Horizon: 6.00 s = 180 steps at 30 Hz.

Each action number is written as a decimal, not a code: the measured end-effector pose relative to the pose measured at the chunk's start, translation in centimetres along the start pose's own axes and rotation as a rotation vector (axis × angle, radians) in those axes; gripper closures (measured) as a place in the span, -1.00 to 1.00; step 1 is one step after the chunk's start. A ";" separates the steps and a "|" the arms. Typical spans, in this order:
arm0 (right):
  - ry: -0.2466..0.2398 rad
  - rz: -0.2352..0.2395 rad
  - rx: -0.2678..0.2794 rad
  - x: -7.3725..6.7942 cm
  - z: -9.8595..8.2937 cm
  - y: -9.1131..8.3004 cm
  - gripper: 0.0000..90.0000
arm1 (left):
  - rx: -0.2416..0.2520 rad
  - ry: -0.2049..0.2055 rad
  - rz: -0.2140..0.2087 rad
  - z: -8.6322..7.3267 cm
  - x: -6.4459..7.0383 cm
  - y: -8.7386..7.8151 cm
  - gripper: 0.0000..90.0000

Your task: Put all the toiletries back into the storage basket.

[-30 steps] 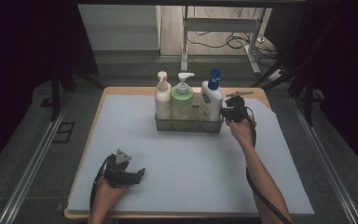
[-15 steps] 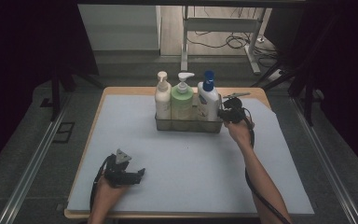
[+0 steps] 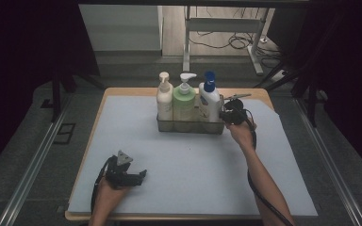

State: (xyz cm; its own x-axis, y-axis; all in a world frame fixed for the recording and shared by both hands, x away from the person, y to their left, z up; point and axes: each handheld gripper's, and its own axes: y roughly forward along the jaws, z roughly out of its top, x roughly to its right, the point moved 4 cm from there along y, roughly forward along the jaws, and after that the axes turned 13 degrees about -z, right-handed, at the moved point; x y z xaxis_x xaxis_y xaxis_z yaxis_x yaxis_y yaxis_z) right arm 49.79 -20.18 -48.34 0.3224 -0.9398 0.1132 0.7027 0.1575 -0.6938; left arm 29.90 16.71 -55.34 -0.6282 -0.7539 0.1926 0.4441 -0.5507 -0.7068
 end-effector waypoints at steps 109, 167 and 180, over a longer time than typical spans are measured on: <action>-0.121 0.061 0.072 -2.0 -0.6 -4.1 -0.34 | 0.005 -0.003 0.000 0.0 0.0 0.0 -0.73; -0.247 0.148 0.057 -0.8 -12.2 -10.7 -1.00 | 0.004 -0.003 0.002 0.0 0.0 0.0 -0.73; -0.232 0.167 0.001 -0.9 -16.0 -9.4 -1.00 | 0.002 -0.006 0.000 0.0 0.0 0.0 -0.73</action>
State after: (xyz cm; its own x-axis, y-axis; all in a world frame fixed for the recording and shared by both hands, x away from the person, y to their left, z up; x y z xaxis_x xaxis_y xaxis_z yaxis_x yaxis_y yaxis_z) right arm 32.72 -25.62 -53.28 0.5698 -0.8066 0.1574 0.6285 0.3044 -0.7158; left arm 29.90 16.66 -55.34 -0.6245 -0.7559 0.1965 0.4455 -0.5514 -0.7054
